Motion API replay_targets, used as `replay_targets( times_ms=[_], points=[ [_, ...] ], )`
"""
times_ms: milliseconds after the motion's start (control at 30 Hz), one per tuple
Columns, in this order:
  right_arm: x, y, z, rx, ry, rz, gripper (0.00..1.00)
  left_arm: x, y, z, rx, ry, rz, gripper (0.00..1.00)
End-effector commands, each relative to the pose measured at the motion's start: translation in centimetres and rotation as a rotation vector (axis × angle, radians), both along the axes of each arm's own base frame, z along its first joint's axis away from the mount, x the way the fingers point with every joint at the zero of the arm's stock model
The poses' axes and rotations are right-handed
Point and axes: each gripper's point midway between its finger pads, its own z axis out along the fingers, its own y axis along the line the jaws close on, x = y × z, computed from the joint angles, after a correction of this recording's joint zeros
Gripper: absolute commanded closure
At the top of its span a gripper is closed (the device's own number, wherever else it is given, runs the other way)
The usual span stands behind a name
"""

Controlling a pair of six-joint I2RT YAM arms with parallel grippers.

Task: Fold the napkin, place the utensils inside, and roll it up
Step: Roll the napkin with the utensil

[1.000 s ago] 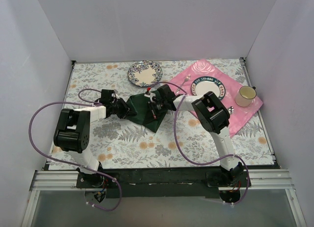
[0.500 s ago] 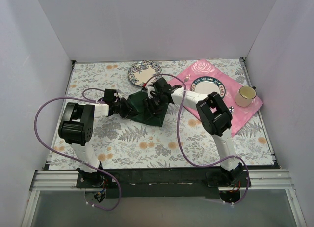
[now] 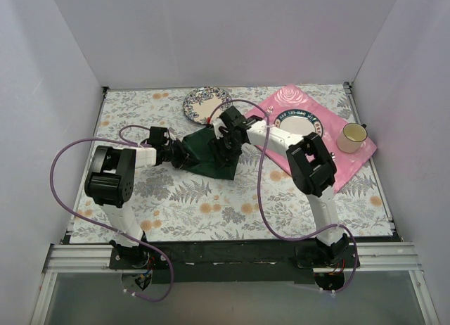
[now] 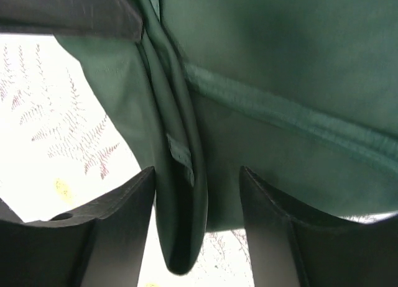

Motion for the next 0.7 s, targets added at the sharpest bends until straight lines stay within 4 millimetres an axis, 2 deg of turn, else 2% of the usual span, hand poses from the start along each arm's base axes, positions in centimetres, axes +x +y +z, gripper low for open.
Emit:
replay_targets(
  times_ms=[0,67,100,200,233,400,533,567,600,667],
  points=[
    [0.0,-0.8,2.4,0.010,-0.077,-0.007,0.42,-1.7,1.4,-3.4,0.115,0.097,0.006,1.00],
    [-0.1,-1.4,2.1,-0.003,-0.082,-0.023,0.52,-1.6,1.4,-3.4,0.117,0.098,0.007,1.00],
    [-0.4,-1.5,1.9,-0.005,-0.075,-0.021,0.61,-1.5,1.3,-3.4,0.115,0.096,0.004,1.00],
    [-1.1,-2.3,0.5,-0.023,-0.070,-0.030,0.69,-1.3,1.3,-3.2,0.113,0.095,0.002,1.00],
    [-1.8,-3.2,-0.8,-0.052,-0.056,-0.035,0.73,-1.3,1.2,-3.3,0.114,0.098,0.000,1.00],
    [-1.3,-5.2,-2.8,-0.134,-0.141,-0.076,0.82,-1.5,1.2,-3.6,0.116,0.107,-0.007,1.00],
    [-0.7,-6.0,-3.0,-0.190,-0.184,-0.095,0.79,-1.6,1.1,-3.8,0.107,0.117,-0.014,1.00],
    [-0.5,-6.0,-2.7,-0.196,-0.191,-0.097,0.77,-1.6,1.0,-3.8,0.107,0.116,-0.018,1.00],
    [0.3,-5.7,-1.7,-0.201,-0.241,-0.074,0.70,-1.6,1.1,-3.8,0.108,0.117,-0.016,1.00],
    [0.4,-5.4,0.0,-0.226,-0.288,-0.064,0.62,-1.6,1.1,-3.8,0.109,0.121,-0.021,1.00]
  ],
)
